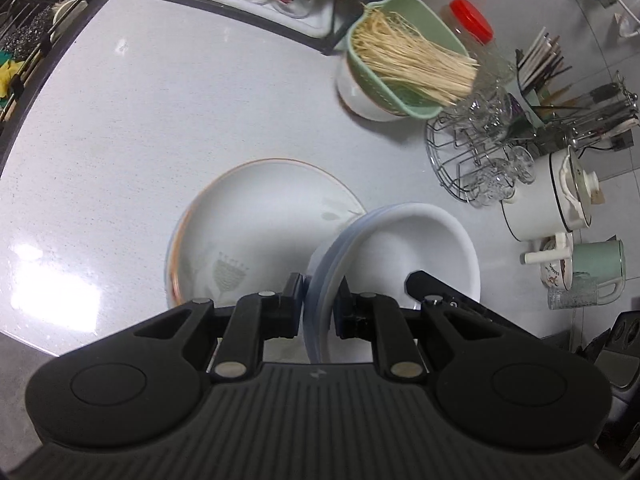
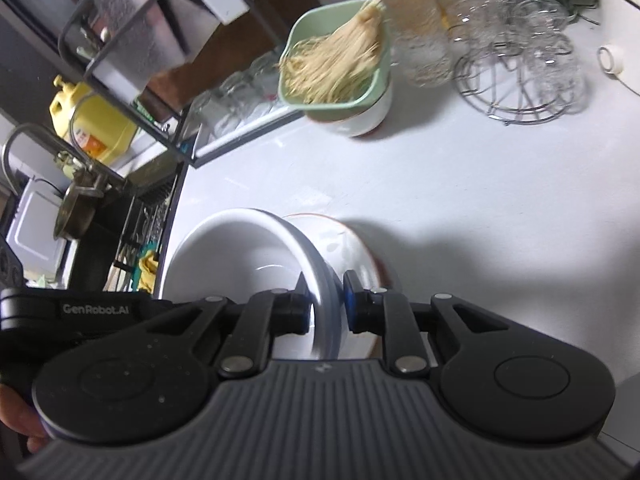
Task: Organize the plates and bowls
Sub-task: 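Lower the white bowl with both grippers onto the leaf-pattern plate stack, then open both grippers and lift them away from the bowl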
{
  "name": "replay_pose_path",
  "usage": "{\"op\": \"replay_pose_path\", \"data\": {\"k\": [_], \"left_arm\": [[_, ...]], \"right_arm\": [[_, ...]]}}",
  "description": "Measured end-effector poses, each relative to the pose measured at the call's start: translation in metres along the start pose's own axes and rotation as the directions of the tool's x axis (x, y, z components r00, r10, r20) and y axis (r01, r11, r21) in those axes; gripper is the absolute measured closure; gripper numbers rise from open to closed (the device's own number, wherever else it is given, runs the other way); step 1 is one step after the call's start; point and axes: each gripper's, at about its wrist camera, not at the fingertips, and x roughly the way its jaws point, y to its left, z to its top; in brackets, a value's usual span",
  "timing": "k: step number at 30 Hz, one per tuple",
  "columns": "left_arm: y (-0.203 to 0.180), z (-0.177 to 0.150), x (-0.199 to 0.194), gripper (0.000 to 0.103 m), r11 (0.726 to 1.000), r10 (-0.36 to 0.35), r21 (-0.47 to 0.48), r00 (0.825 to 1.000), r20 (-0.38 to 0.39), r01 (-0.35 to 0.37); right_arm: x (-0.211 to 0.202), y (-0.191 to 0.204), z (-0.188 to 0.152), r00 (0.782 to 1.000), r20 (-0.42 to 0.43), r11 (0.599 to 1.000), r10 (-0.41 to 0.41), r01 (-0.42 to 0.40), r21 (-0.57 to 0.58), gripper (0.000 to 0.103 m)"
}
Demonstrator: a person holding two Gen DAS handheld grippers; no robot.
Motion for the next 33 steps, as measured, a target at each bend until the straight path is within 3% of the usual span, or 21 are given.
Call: {"op": "replay_pose_path", "data": {"k": [5,14,22,25,27,30,33], "left_arm": [[0.024,0.012,0.017,0.087,0.999,-0.028,-0.031,0.998,-0.056,0.026],[0.038,0.026,0.053,0.086,1.000,-0.030,0.003,0.988,-0.149,0.031],[0.033,0.033,0.061,0.085,0.999,0.003,0.045,0.990,-0.141,0.004],[0.032,0.036,0.060,0.072,0.999,-0.001,0.042,0.990,-0.143,0.007],[0.031,0.038,0.057,0.052,0.999,0.005,0.053,0.991,-0.137,0.003],[0.025,0.041,0.044,0.047,0.995,0.026,0.095,0.994,-0.102,-0.017],[0.016,0.041,0.025,0.046,0.992,0.038,0.122,0.998,-0.052,-0.032]], "right_arm": [[0.021,0.013,0.001,0.999,-0.028,0.999,-0.040,0.040,-0.001,0.083],[0.049,0.007,-0.004,0.990,-0.092,0.990,-0.111,0.118,0.073,0.083],[0.062,0.010,-0.004,0.985,-0.112,0.989,-0.133,0.140,0.051,0.082],[0.063,0.008,-0.001,0.982,-0.117,0.987,-0.147,0.153,0.045,0.082],[0.060,0.006,0.001,0.984,-0.107,0.988,-0.141,0.147,0.050,0.082],[0.052,0.006,0.005,0.988,-0.089,0.990,-0.129,0.134,0.048,0.075],[0.037,0.007,0.008,0.992,-0.051,0.993,-0.117,0.118,0.025,0.061]]}}
